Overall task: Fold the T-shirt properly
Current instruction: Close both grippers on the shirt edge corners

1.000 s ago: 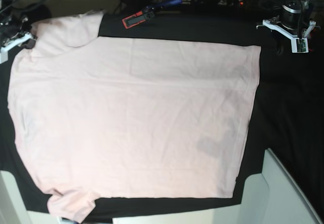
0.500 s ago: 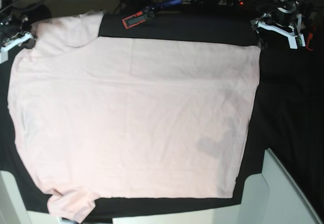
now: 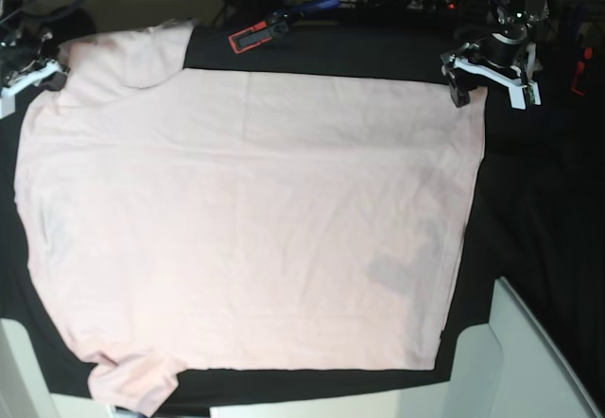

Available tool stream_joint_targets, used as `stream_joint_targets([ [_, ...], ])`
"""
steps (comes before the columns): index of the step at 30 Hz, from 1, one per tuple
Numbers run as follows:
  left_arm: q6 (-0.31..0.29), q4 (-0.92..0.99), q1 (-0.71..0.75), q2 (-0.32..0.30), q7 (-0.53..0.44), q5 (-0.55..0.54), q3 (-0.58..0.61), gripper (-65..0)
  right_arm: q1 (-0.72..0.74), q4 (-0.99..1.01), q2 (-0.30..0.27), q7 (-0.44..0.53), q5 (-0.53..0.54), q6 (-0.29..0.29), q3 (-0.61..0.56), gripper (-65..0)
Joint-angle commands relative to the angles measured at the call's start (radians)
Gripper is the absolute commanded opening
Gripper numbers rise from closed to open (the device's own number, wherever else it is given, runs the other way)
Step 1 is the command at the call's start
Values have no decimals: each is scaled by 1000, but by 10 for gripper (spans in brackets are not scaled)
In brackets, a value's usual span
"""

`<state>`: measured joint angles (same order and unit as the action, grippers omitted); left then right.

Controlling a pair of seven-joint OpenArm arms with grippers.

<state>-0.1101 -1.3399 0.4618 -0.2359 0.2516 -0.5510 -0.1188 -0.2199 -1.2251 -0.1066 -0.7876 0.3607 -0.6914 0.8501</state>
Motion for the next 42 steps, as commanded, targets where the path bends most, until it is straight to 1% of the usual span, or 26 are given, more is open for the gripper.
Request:
stream_joint_targets([
  [1,0,10,-2,-12,12,-4,9,-107,-2,-11,-12,4,8,-7,2,-650],
  [12,0,36,-62,-10,12,-5,132,-111,-2,-11,-12,4,8,-7,2,-650],
  [13,0,35,-62,-10,12,-5,143,-123,-2,-11,-12,4,8,-7,2,-650],
  [14,0,32,-62,-10,12,-5,152,-155,-2,-11,-12,4,8,-7,2,-650],
  [15,0,32,-59,-10,12,-5,155,-203,-2,-11,-12,4,8,-7,2,-650],
  [16,0,32,-57,-10,12,-5,153,-269,-2,-11,-12,4,8,-7,2,-650],
  [18,0,32,-54,-10,12,-7,147,-420,-2,-11,-12,4,8,-7,2,-650],
  [19,0,33,-54,-10,12,-7,147,-480,-2,-11,-12,4,8,-7,2,-650],
  [20,0,35,-53,-10,12,-7,147,-517,-2,-11,-12,4,8,-7,2,-650],
  [24,0,20,-30,-18,8,-7,138,-506,-2,-11,-12,4,8,-7,1,-650],
  [28,0,-26,15,-12,12,-7,74,-506,-2,-11,-12,4,8,-7,1,-650],
  [34,0,-51,39,-12,13,-5,24,-511,-2,-11,-12,4,7,-7,1,-650],
  [36,0,-54,39,-13,13,-5,20,-527,-2,-11,-12,4,7,-7,1,-650],
  [38,0,-54,36,-18,13,-4,20,-566,-2,-11,-12,4,7,-7,1,-650],
  [42,0,-56,30,-20,13,-5,24,-578,-2,-11,-12,4,4,-7,1,-650],
])
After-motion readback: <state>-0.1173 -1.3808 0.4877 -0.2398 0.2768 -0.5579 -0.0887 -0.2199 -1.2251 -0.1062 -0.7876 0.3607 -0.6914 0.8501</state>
